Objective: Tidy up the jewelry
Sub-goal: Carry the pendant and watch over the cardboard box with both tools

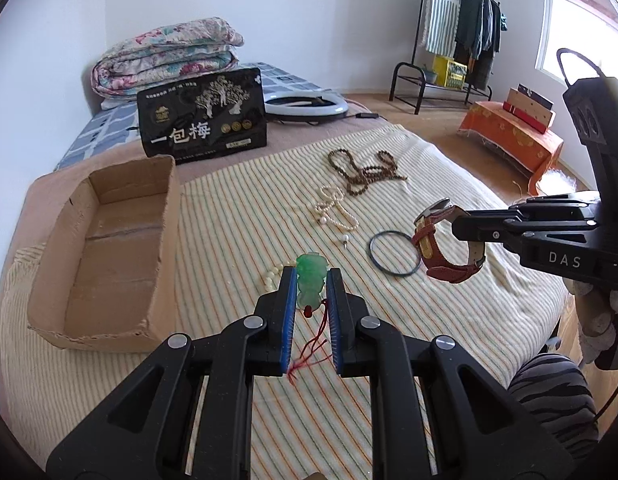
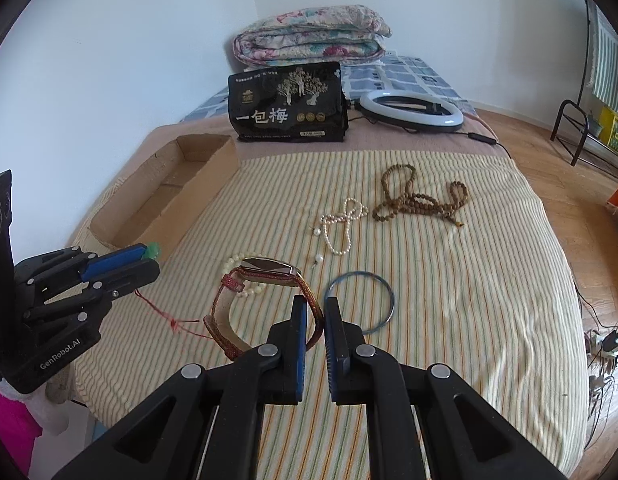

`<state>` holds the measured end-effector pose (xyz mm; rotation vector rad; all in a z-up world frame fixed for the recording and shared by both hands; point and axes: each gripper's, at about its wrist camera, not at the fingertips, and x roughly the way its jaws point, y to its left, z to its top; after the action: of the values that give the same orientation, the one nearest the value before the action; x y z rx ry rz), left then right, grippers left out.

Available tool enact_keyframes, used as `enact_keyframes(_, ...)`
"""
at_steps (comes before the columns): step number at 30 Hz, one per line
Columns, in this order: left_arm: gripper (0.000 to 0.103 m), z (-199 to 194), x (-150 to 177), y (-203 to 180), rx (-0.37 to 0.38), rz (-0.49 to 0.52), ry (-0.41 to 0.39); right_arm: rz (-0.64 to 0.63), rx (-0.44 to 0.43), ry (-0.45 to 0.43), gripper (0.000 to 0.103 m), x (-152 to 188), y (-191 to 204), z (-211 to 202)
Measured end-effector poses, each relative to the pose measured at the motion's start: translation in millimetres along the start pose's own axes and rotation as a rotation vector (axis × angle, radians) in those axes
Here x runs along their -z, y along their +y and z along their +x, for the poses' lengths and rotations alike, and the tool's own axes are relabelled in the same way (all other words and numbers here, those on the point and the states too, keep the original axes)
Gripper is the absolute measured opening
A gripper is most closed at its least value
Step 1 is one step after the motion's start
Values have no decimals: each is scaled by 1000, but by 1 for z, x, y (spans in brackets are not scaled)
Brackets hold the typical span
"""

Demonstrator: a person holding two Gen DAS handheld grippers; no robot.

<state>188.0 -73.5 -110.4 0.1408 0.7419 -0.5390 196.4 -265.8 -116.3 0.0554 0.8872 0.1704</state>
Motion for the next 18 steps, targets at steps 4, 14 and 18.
enact_keyframes(4,13,-19,-12,17,-25,-11,-43,-30,-5,-26,6,-12,13,-9)
enact_keyframes(14,13,-61,-39,70,-96,-42,-133,-85,-27,-90,6,-55,50,-20)
enact_keyframes(18,13,-72,-48,91,-132,-47,-159,-96,-41,-108,6,-76,65,-17)
